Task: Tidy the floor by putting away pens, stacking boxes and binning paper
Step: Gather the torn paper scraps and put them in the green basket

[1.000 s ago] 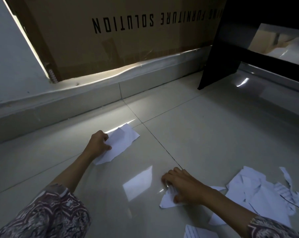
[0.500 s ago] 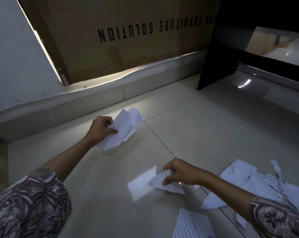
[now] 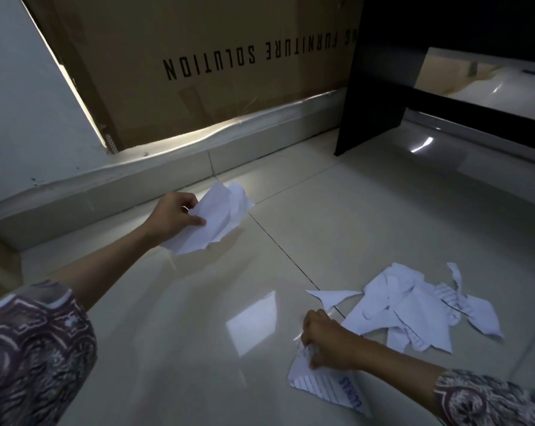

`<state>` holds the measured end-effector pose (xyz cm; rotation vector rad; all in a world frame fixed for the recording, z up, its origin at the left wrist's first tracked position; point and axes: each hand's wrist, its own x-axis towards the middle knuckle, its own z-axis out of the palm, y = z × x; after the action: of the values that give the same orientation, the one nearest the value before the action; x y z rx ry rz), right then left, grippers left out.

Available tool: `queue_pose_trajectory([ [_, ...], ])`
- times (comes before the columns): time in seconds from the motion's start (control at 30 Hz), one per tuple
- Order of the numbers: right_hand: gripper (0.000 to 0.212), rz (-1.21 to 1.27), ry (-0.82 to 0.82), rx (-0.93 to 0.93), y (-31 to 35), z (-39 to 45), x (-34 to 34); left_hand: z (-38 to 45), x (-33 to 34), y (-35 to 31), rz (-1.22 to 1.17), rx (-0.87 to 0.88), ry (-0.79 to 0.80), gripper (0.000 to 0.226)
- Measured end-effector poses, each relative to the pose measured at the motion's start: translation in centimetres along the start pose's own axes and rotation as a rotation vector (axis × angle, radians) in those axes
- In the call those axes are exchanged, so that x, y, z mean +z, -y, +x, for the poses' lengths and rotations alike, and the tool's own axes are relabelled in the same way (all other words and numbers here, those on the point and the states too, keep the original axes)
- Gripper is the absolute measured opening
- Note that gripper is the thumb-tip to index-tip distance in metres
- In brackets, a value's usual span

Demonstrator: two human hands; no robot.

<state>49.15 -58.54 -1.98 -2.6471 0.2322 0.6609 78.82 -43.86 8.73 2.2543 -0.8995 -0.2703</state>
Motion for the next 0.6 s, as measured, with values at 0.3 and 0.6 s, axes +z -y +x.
queue_pose_trajectory([
  [0.3,0.036,-0.003,-0.148,-0.024,-0.4,-0.4,3.1,-1.5,0.9,-2.5,-0.037,0.032,0.069,0.031],
  [0.6,0.015,0.182,-0.141,-0.024,-1.2,-0.9,-0.2,-3.2,2.3,-5.4,-0.014,0.025,0.121,0.029],
])
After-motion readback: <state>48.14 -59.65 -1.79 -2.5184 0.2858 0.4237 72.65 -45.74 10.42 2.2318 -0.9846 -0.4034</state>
